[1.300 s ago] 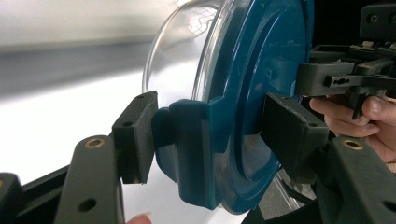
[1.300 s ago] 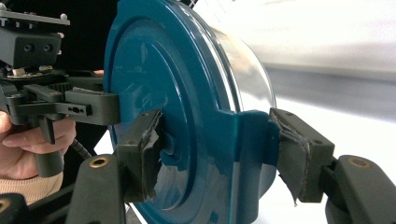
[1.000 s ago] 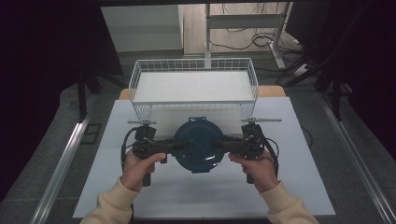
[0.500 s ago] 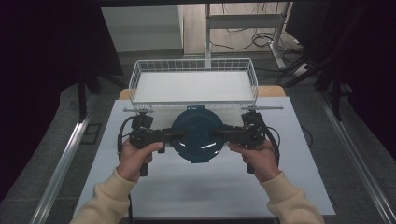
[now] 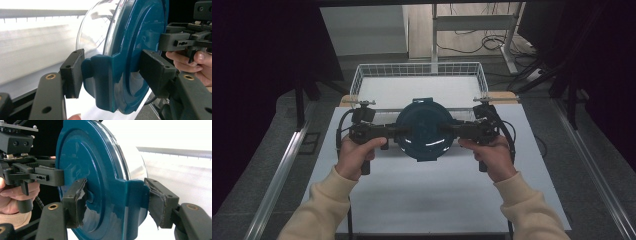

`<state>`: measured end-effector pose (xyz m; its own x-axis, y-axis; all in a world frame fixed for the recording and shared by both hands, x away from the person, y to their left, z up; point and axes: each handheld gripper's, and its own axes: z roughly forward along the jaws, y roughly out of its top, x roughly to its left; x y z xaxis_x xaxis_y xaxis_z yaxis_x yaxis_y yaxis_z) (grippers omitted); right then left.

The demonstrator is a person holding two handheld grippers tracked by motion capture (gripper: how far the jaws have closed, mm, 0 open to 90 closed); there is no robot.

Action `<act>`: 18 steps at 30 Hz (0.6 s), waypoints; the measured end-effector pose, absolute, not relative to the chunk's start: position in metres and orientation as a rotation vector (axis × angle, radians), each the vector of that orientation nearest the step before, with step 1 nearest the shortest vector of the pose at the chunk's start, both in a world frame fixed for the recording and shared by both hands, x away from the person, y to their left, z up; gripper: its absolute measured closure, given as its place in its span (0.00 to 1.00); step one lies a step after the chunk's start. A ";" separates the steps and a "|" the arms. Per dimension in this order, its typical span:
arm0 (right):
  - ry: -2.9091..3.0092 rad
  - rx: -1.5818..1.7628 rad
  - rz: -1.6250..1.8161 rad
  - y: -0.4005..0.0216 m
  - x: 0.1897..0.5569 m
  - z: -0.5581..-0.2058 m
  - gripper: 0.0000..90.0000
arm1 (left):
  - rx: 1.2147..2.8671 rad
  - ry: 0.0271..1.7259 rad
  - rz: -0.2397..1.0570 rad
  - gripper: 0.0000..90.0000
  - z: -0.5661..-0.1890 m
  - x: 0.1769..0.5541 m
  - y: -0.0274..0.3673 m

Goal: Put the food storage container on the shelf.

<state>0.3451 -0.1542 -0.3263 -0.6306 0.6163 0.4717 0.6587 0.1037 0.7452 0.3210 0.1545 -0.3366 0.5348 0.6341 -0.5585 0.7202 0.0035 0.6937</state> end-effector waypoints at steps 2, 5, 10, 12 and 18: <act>-2.304 -1.329 -1.598 -0.154 0.348 -0.322 0.41 | 1.690 1.146 -0.095 0.42 -0.332 0.325 0.155; -2.303 -1.330 -1.609 -0.154 0.352 -0.317 0.41 | 1.689 1.141 -0.093 0.42 -0.327 0.330 0.155; -2.315 -1.326 -1.619 -0.151 0.363 -0.304 0.41 | 1.688 1.131 -0.086 0.42 -0.316 0.341 0.158; -2.319 -1.322 -1.621 -0.150 0.367 -0.299 0.41 | 1.689 1.128 -0.083 0.42 -0.309 0.347 0.159; -2.325 -1.314 -1.630 -0.146 0.387 -0.283 0.41 | 1.698 1.120 -0.075 0.42 -0.293 0.366 0.164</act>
<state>0.3865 -0.1456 -0.2825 -0.6473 0.6174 0.4471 0.6309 0.1047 0.7688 0.3655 0.1645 -0.2934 0.5596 0.6317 -0.5365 0.6975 -0.0095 0.7165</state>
